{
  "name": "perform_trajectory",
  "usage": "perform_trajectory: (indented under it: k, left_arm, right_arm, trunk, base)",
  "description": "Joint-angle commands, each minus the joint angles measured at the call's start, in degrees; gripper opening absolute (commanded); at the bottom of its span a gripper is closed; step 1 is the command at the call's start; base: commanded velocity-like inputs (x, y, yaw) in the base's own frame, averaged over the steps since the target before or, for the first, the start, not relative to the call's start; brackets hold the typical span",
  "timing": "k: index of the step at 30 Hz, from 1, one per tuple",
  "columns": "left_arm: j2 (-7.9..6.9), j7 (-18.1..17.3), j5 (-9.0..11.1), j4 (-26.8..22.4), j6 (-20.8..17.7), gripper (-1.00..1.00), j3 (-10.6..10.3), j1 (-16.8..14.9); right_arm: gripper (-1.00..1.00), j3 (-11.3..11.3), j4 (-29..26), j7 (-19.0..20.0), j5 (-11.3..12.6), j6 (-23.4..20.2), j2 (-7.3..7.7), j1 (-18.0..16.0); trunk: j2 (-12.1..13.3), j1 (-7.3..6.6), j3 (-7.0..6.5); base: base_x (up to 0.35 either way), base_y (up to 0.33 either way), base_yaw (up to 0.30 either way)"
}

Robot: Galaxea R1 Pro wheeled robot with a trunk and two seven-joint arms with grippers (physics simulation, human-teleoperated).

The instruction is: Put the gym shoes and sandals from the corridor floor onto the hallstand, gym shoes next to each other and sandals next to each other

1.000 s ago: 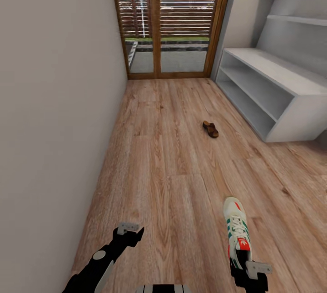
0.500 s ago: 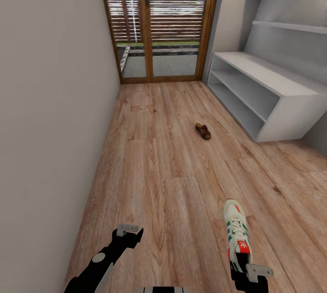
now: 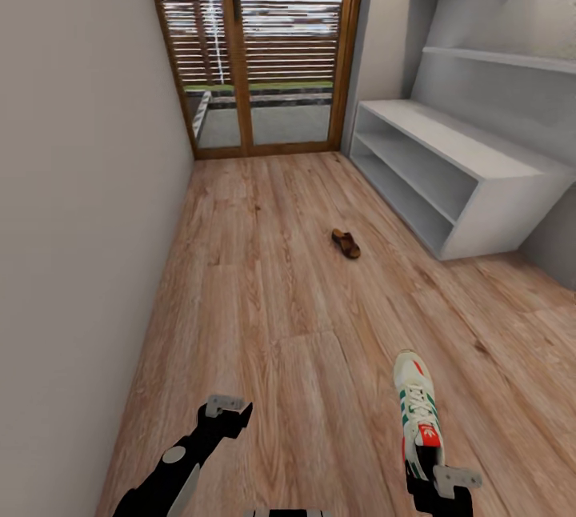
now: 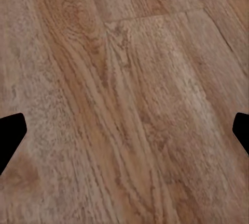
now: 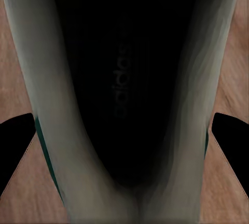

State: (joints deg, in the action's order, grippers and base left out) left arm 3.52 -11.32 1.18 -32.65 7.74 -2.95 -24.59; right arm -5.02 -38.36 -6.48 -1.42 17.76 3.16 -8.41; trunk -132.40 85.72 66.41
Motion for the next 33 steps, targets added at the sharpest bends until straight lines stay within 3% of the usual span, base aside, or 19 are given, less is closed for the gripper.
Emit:
perform_trajectory:
  k: [1, 12, 33]
  left_arm:
    - [-0.01, -0.11, 0.12, 0.04, 0.17, 1.00, -0.04, -0.02]
    - [0.07, -0.11, 0.14, 0.10, 0.17, 1.00, -0.04, -0.02]
    - [0.15, 1.01, 0.16, 1.34, 2.67, 1.00, -0.02, -0.02]
  right_arm:
    - [-1.00, 0.02, 0.04, -0.20, -0.16, 0.15, 0.00, -0.03]
    - [-1.00, 0.09, -0.03, -0.20, -0.16, 0.16, -0.08, -0.04]
    - [-1.00, 0.10, -0.05, -0.26, -0.16, 0.17, -0.09, -0.03]
  trunk:
    - [-0.01, 0.03, -0.05]
    - [-0.01, 0.03, -1.01]
    - [-0.01, 0.03, -2.85]
  base:
    - [0.330, 0.000, -0.118]
    - [0.331, 0.062, -0.118]
    - [0.295, 0.181, -0.083]
